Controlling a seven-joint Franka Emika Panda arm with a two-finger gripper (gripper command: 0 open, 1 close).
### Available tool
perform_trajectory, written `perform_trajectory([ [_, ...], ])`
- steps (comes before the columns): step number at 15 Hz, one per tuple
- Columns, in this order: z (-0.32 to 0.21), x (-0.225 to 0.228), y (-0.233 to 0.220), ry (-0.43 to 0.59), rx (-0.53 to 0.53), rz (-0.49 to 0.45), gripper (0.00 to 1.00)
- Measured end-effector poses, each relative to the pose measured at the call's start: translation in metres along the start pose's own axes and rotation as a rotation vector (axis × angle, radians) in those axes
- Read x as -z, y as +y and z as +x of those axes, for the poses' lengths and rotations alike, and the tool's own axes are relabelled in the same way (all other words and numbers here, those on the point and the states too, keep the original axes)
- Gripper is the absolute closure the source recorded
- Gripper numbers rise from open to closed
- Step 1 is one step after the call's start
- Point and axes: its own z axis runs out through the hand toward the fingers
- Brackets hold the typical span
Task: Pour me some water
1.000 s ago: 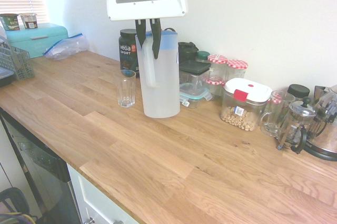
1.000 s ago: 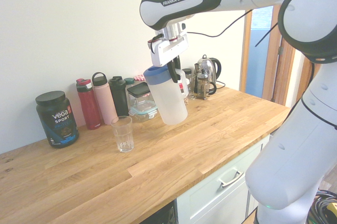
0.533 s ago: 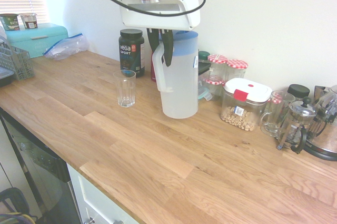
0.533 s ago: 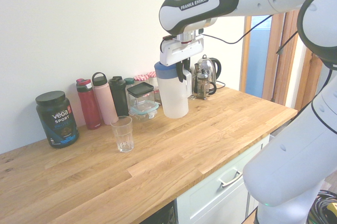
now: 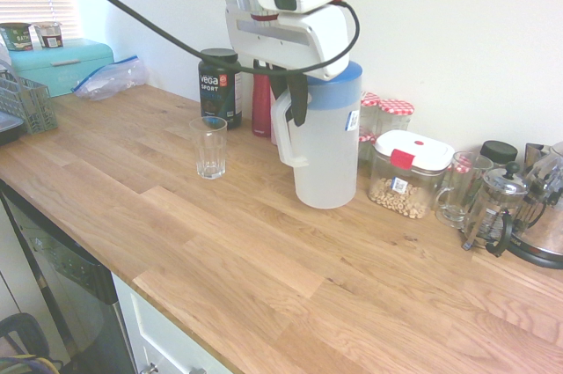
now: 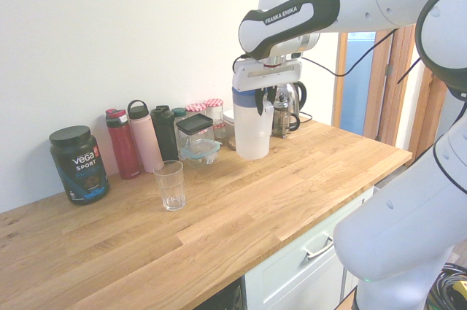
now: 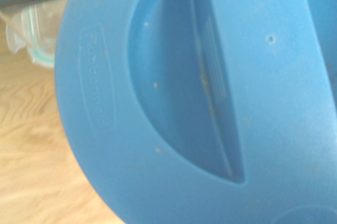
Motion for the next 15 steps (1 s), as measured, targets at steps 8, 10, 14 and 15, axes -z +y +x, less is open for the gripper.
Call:
perform_trajectory([
  [8, 0.033, -0.048, -0.009, -0.070, 0.013, -0.088, 1.00],
  [10, 0.036, -0.054, -0.011, -0.072, 0.015, -0.094, 1.00],
  [14, 0.039, -0.060, -0.010, -0.076, 0.007, -0.106, 0.00],
  [15, 0.039, -0.064, -0.010, -0.082, 0.006, -0.111, 0.00],
])
